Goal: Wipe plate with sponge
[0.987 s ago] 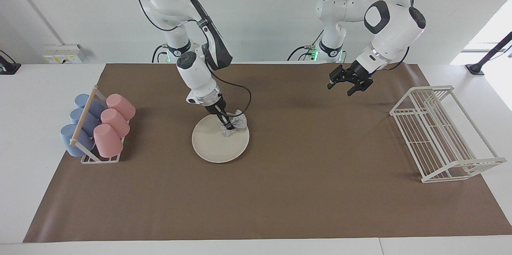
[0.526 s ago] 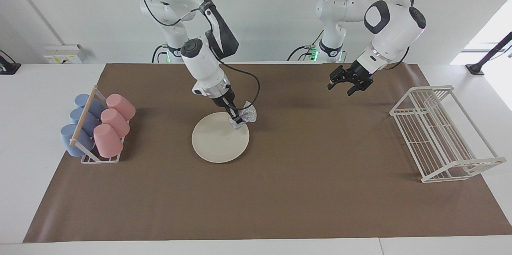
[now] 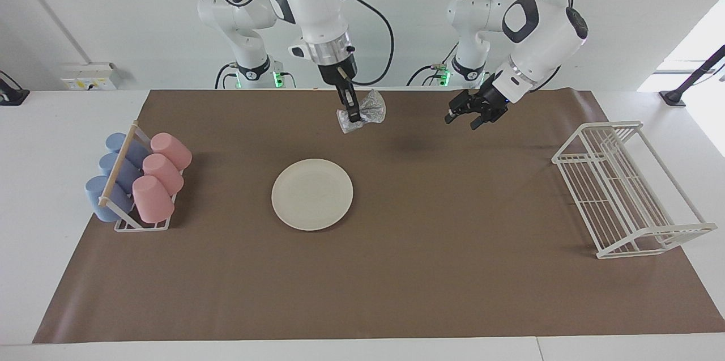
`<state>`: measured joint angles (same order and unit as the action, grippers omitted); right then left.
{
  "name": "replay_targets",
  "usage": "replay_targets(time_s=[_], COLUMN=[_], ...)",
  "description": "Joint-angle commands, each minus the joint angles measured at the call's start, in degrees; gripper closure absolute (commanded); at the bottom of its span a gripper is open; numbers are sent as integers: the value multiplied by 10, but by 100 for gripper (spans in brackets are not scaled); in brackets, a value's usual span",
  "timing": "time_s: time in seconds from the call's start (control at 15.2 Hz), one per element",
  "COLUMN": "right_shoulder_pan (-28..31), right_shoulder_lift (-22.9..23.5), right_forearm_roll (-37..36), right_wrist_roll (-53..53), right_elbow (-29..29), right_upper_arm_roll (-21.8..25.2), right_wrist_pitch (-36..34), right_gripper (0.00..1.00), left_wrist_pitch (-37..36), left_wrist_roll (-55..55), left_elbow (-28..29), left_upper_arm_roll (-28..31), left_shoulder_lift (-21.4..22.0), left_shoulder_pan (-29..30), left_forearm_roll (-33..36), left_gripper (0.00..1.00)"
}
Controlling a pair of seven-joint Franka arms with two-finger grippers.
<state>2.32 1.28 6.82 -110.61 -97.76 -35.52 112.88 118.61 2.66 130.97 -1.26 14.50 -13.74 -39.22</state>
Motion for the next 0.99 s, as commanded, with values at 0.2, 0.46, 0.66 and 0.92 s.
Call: replay_targets(time_s=[0.2, 0.46, 0.66, 0.92], right_shoulder_pan=[-41, -43, -43, -44], right_shoulder_lift=[-5, -8, -8, -8], right_forearm_roll=[-59, -59, -59, -60], right_wrist_roll=[-113, -113, -114, -114], right_elbow=[28, 24, 25, 25], right_upper_arm_roll=[-10, -10, -10, -10], right_wrist_pitch=[-53, -57, -57, -57], right_gripper=[100, 100, 100, 100], left_wrist_pitch=[-29, -79, -109, -65], left_wrist_roll=[6, -26, -25, 4], left_elbow=[-3, -8, -14, -15], left_upper_arm_roll=[12, 17, 21, 2], left_shoulder_lift=[11, 15, 13, 11], left_shoulder_pan=[0, 5, 18, -11], left_forearm_roll=[-255, -343, -378, -419], left_gripper=[0, 0, 0, 0])
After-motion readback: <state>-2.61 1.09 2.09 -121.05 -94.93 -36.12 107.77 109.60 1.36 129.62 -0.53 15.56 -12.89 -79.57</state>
